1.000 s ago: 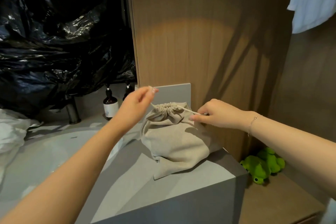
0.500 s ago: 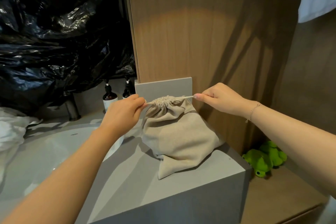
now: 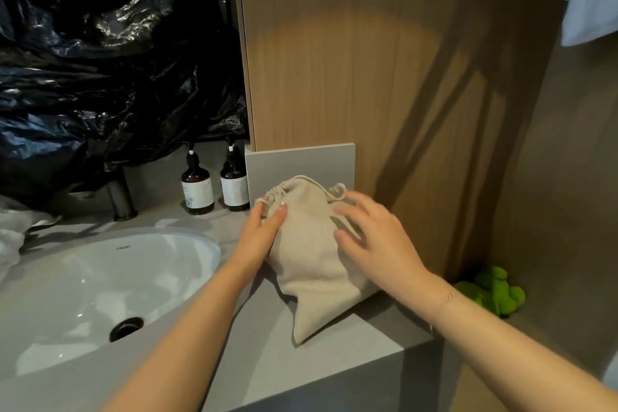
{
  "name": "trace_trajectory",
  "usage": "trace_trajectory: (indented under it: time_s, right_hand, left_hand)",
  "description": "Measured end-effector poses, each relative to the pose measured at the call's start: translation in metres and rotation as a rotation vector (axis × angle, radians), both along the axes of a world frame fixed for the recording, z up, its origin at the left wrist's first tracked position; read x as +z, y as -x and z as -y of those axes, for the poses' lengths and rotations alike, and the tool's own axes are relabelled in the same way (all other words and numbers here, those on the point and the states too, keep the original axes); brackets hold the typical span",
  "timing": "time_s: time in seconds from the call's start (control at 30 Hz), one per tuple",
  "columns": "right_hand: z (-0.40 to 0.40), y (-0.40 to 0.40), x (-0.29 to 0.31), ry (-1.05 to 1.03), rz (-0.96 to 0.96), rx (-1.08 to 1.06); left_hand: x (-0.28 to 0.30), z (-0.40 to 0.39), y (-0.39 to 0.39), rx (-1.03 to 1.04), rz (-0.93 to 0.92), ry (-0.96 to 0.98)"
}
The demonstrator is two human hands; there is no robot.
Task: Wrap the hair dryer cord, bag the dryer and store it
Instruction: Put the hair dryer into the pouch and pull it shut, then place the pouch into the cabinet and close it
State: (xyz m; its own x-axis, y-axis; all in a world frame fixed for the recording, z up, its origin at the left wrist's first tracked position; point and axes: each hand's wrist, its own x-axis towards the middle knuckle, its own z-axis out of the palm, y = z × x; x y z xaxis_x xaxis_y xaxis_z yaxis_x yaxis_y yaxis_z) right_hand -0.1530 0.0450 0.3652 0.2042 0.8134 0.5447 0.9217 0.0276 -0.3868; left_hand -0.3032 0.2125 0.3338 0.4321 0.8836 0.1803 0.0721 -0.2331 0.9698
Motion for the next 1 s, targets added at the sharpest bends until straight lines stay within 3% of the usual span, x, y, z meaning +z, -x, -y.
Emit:
trace_trajectory:
  time_s: [0.13,0.37,0.53,0.63,0.77,0.9,1.0]
  right_hand:
    - [0.006,0.010,-0.021,0.205,0.117,-0.080]
    - [-0.034,-0.026,-0.038,0.233,0.262,-0.001]
    - [-0.065,-0.053,-0.051,0.199,0.051,0.122]
    - [-0.079,-0.057,-0.054,0.199,-0.002,0.082]
    - [-0.082,-0.053,-0.053,0.170,0.032,-0.042]
    - [-0.067,-0.045,-0.054,0.154,0.037,-0.114]
    - [-0.050,-0.037,-0.055,0.136,0.039,-0.127]
  left_hand:
    - [-0.010,-0.004,-0.010,0.017,0.046,0.114]
    - [-0.017,-0.010,-0.019,0.258,-0.008,-0.036]
    - [-0.023,-0.016,-0.020,0.304,0.003,-0.046]
    - [-0.023,-0.014,-0.021,0.265,-0.013,-0.074]
    - [-0.020,-0.011,-0.013,0.187,-0.118,-0.115]
    - [-0.025,0.004,0.004,0.287,-0.283,-0.171]
    - [-0.029,0.029,0.016,0.313,-0.427,-0.317]
